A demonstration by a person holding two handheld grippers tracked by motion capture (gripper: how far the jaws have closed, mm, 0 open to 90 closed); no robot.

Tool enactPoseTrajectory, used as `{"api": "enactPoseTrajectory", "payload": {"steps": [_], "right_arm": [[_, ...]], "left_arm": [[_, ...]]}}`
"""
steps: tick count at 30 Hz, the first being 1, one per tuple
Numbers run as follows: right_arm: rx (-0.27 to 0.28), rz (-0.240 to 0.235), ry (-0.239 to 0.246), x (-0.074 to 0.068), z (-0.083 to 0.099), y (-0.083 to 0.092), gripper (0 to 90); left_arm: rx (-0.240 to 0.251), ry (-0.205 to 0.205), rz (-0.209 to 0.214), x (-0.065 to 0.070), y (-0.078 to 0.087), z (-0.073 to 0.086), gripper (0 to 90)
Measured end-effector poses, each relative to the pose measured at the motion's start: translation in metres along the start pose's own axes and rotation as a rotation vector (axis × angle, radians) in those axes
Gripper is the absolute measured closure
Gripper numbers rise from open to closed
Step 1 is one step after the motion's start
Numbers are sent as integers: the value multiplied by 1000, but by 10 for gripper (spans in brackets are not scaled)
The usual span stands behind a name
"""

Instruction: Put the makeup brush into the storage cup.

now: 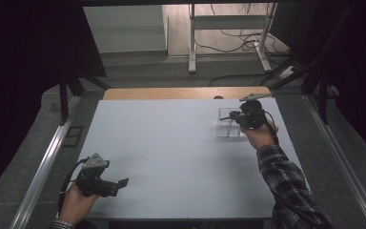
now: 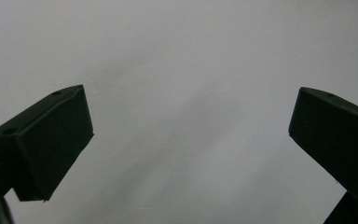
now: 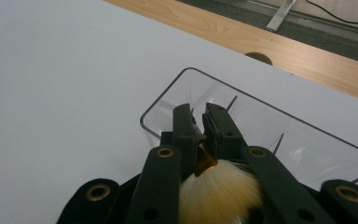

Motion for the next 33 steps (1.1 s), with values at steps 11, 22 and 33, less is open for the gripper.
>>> {"api": "enactPoseTrajectory", "payload": {"steps": [11, 22, 33], "right_arm": [[37, -31, -31, 1, -3, -2, 211], [36, -26, -47, 2, 1, 2, 67], [42, -30, -21, -3, 1, 13, 35]], "left_arm": [[1, 1, 0, 0, 0, 0, 1], [19, 10, 9, 0, 1, -2, 0], [32, 8, 21, 1, 1, -4, 0]]}}
Point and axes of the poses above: each handheld gripper's, and its own axes: y roughly backward along the jaws, z roughly out of its underside, x roughly to its right, the point moved 7 cm from there along -y, roughly forward along the jaws, and after that the axes turned 3 degrees about x, right-handed, at the moved point
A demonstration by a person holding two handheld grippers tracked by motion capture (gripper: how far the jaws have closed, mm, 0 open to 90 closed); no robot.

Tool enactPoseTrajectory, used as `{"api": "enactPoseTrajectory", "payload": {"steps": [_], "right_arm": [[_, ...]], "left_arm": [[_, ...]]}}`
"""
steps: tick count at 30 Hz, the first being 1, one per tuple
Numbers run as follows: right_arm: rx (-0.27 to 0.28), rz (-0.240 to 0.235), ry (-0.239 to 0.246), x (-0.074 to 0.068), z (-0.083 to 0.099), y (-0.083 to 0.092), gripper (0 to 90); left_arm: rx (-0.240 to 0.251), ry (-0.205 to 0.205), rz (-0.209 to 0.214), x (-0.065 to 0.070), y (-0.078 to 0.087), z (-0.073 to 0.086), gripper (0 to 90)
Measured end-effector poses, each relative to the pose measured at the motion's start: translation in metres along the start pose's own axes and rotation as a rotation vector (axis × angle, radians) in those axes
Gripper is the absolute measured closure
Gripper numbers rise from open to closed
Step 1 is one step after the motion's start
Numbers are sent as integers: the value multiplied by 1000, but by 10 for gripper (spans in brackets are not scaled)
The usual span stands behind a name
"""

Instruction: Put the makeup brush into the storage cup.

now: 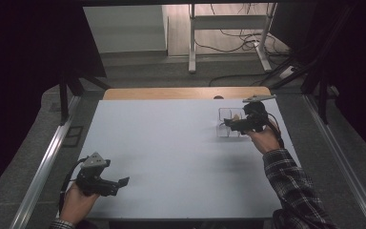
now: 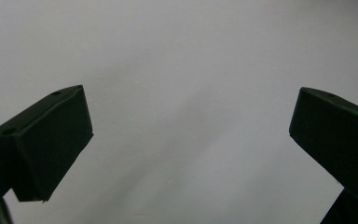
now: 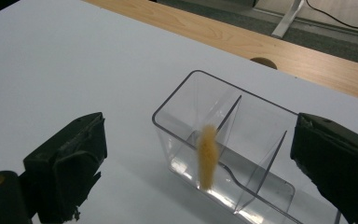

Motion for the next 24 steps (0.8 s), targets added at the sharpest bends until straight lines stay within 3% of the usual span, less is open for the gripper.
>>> {"api": "enactPoseTrajectory", "payload": {"steps": [12, 24], "right_arm": [[2, -13, 24, -6, 0, 14, 27], [-17, -9, 56, -11, 12, 21, 17]], "left_arm": [[18, 2, 11, 1, 1, -2, 0], [37, 3, 25, 2, 2, -3, 0]]}}
Point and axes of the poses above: each handheld gripper's, and its own axes: y roughly backward along the jaws, z roughly out of its underside, x roughly to its right, the point moved 7 cm from there along -y, roughly forward along the jaws, and after that the axes turned 3 degrees about x, right-handed, at the moved point
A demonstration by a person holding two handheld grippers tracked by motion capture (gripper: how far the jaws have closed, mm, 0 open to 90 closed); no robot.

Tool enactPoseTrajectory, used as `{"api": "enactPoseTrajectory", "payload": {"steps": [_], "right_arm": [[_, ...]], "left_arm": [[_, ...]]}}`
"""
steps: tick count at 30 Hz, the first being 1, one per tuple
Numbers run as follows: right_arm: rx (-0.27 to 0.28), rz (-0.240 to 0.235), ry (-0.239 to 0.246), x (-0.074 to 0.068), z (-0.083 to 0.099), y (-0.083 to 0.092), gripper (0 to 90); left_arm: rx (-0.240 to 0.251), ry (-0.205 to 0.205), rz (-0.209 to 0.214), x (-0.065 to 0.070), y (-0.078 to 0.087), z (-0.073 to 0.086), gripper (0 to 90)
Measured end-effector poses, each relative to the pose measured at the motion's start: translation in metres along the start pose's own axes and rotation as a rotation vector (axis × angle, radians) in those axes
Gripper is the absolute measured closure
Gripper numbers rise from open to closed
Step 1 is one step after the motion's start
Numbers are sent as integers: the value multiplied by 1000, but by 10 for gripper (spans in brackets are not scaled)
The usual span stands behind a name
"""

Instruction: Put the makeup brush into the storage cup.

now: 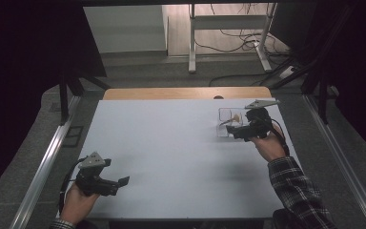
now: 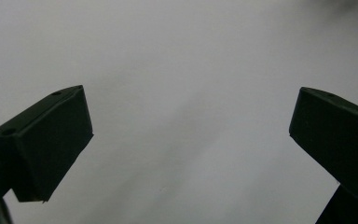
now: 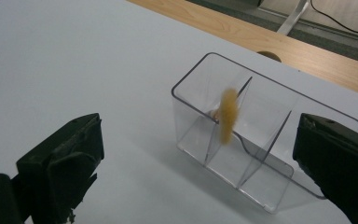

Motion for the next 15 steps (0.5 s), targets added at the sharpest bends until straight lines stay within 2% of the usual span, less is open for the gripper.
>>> {"api": "enactPoseTrajectory", "payload": {"steps": [15], "right_arm": [[9, -2, 4, -6, 15, 7, 11]], "left_arm": [[-1, -11, -1, 1, 0, 0, 0]]}}
Point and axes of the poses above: each handheld gripper's, and its own axes: y roughly backward along the jaws, z roughly out of its underside, x roughly to its right, the point moved 7 cm from there along -y, roughly forward along the jaws, and after that the axes turned 3 degrees about x, right-handed, at the moved point
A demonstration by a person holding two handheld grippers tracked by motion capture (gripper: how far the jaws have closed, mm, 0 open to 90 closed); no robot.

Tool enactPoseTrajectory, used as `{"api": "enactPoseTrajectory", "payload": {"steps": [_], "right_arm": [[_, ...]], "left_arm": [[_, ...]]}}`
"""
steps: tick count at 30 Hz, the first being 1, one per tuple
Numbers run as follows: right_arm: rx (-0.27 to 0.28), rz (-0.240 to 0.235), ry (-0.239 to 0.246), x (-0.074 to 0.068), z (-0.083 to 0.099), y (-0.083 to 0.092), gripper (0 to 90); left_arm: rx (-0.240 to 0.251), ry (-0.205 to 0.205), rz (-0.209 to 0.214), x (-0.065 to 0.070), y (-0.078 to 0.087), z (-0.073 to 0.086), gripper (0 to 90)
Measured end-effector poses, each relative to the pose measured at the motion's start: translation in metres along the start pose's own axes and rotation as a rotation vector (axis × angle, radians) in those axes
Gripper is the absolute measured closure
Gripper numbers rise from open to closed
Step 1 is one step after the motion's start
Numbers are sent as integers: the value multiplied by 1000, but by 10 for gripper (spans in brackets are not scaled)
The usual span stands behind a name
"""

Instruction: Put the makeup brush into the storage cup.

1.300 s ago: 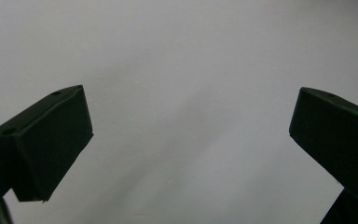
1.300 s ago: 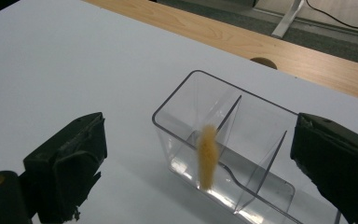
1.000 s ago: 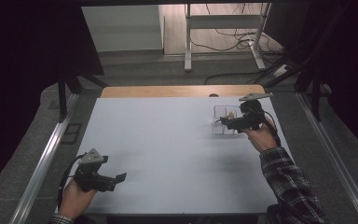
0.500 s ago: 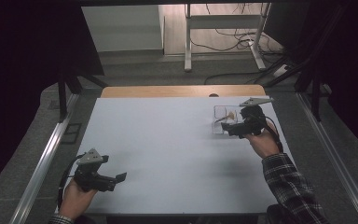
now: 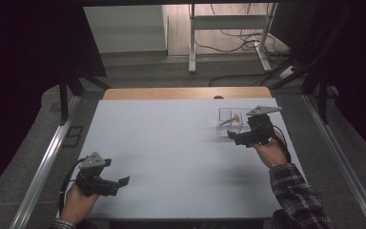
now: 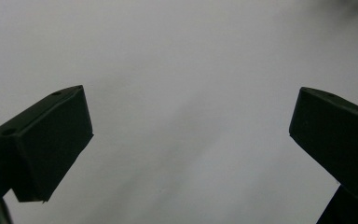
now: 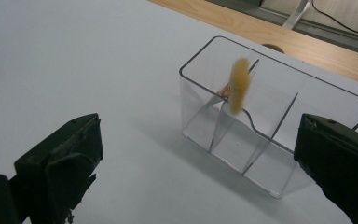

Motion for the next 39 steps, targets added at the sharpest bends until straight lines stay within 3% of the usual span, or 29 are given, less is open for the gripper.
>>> {"api": "enactPoseTrajectory", "payload": {"steps": [39], "right_arm": [[-9, -56, -7, -25, 27, 15, 14]], "left_arm": [[30, 46, 20, 0, 3, -2, 0]]}}
Point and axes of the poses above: each handheld gripper's, and its own axes: y roughly backward along the jaws, z roughly out of its underside, x roughly to its right, the point moved 7 cm from there along -y, roughly forward along the jaws, and after that the axes turned 3 degrees about x, right-handed, at the moved point
